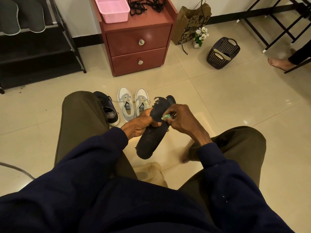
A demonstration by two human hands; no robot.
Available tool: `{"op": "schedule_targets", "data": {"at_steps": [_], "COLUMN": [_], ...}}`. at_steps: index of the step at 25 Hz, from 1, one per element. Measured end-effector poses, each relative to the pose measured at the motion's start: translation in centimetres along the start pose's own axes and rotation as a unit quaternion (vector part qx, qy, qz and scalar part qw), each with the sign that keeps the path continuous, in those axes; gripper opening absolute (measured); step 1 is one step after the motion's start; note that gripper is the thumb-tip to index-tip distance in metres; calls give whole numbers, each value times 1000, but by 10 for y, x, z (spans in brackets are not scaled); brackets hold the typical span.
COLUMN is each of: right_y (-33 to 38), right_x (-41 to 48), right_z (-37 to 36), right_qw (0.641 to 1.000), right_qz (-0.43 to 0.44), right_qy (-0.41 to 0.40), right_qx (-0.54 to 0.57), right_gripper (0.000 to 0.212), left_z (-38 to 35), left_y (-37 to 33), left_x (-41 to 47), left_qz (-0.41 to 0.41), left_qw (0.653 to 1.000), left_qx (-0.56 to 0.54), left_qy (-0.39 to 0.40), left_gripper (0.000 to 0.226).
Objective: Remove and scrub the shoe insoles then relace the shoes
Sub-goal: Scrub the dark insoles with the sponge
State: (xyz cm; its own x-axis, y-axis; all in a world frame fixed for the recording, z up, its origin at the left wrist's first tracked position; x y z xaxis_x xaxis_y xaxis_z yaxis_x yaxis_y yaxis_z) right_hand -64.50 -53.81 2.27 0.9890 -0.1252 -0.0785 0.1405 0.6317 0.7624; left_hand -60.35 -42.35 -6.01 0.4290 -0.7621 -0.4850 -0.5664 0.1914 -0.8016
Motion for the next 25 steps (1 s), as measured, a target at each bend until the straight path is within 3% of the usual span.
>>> {"op": "schedule_targets", "data": {"at_steps": [4,9,14,18,20,23,25], "right_y": [-12,2,-13,9,16,0,-5], "right_x": [2,1,2,0,1,4,2], "right_z": [23,-3,21,-3,-8,14,18], "right_qw": [989,999,984,997,998,985,980], "right_qz": [-33,-16,-46,13,28,-9,-19], "right_qy": [-129,-22,-163,-67,-51,-162,-193], "right_qx": [-70,41,-58,32,15,-55,-50], "right_gripper": [10,6,5,6,5,5,7], "left_z": [2,-13,-19,-20,-18,-23,-22], "left_y": [5,-2,0,6,7,8,10], "left_x": [5,-3,-7,-5,-3,-5,-5], "left_qz": [7,30,66,77,78,90,102], "left_qw": [999,997,984,979,980,979,979], "left_qx": [31,-59,-156,-179,-174,-156,-152], "left_qy": [-13,33,58,52,54,99,90], "left_gripper": [49,36,41,36,40,53,42]}}
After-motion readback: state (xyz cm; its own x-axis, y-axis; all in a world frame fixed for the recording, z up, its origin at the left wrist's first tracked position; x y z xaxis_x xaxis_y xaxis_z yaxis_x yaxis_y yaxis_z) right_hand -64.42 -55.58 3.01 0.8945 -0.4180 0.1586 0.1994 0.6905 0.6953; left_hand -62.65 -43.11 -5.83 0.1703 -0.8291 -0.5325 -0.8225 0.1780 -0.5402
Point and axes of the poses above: each hand's wrist, its own x-axis towards the middle knuckle, its own z-axis out of the back of the hand, y = z × x, the point moved 8 cm from there along x, towards the middle knuckle, and after that the axes turned 12 degrees about x, right-handed, at the moved point
